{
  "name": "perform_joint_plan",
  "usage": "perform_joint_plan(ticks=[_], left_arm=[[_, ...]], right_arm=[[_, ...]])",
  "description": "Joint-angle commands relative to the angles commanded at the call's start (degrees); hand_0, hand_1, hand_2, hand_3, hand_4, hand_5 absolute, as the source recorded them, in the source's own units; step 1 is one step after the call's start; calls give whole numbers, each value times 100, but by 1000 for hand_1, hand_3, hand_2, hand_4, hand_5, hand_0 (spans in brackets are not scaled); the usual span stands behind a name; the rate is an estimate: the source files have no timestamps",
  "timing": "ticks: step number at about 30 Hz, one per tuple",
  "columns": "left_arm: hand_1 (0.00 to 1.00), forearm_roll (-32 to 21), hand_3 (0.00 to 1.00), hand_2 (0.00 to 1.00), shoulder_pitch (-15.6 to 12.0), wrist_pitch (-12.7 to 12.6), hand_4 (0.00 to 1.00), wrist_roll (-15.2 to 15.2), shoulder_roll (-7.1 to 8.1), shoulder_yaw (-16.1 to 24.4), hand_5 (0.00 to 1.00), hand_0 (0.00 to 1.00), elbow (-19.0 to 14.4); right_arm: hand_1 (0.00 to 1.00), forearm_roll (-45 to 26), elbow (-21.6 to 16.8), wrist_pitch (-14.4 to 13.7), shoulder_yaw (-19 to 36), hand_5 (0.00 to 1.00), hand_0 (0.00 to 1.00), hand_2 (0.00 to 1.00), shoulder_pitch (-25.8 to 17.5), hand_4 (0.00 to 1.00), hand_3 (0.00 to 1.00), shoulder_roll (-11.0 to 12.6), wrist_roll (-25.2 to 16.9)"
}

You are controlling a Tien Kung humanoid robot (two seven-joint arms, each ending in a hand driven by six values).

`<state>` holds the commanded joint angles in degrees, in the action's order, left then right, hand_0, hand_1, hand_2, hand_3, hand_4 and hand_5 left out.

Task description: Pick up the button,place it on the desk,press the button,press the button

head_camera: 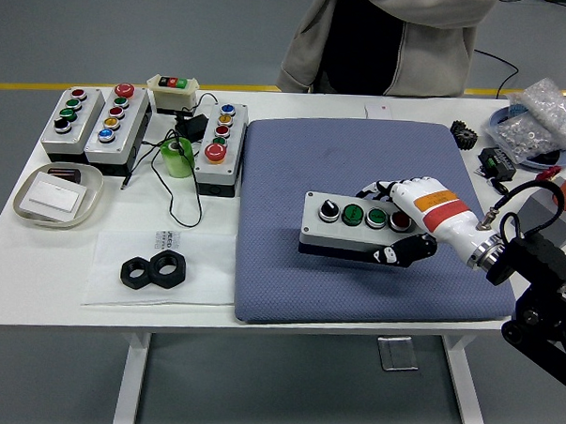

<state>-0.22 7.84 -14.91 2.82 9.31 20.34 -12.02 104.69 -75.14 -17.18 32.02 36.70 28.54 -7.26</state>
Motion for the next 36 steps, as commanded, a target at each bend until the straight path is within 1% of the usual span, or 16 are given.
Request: perform_joint_plan(ticks=[4,7,14,16,17,23,24,28,29,35,36], left_arm=[[827,19,821,850,-3,-2,624,-7,-2,11,998,717,-1],[827,31,820,850,-11,-4,623,-9,-3,18,998,717,-2],[827,80,821,851,-32,-8,622,-22,-5,49,998,718,-3],[827,105,821,851,-39,-9,622,-28,-6,61,998,718,-4],[827,108,821,851,-40,-9,622,-29,-6,62,998,721,-4],[827,124,821,851,-47,-10,622,-35,-8,72,998,721,-5],[827,124,821,851,-48,-10,622,-35,-8,72,998,726,-5],[827,112,821,851,-50,-8,622,-31,-8,62,998,726,-6],[827,101,821,851,-50,-8,622,-27,-8,54,998,728,-6],[827,46,821,851,-37,-3,622,-10,-5,20,998,728,-6],[827,48,820,851,-33,-4,622,-11,-5,22,998,723,-6]], right_arm=[[397,75,219,83,-105,157,399,453,124,814,662,-8,-327],[406,98,351,148,-187,143,411,460,189,820,676,-6,-416],[408,121,467,193,-359,146,413,464,263,828,680,-26,-441],[408,159,496,240,-360,146,413,464,256,828,680,-44,-410],[414,180,503,269,-357,146,418,472,251,834,698,-45,-395],[414,286,521,373,-332,146,418,472,232,834,698,-35,-344],[451,299,521,381,-327,153,457,532,230,856,770,-35,-340],[451,366,504,430,-295,153,457,532,227,856,770,-35,-310],[492,386,499,458,-284,164,502,593,227,880,833,-35,-294],[492,474,495,611,-233,164,502,593,231,880,833,-33,-227],[631,493,496,630,-218,182,625,761,228,923,929,-31,-216]])
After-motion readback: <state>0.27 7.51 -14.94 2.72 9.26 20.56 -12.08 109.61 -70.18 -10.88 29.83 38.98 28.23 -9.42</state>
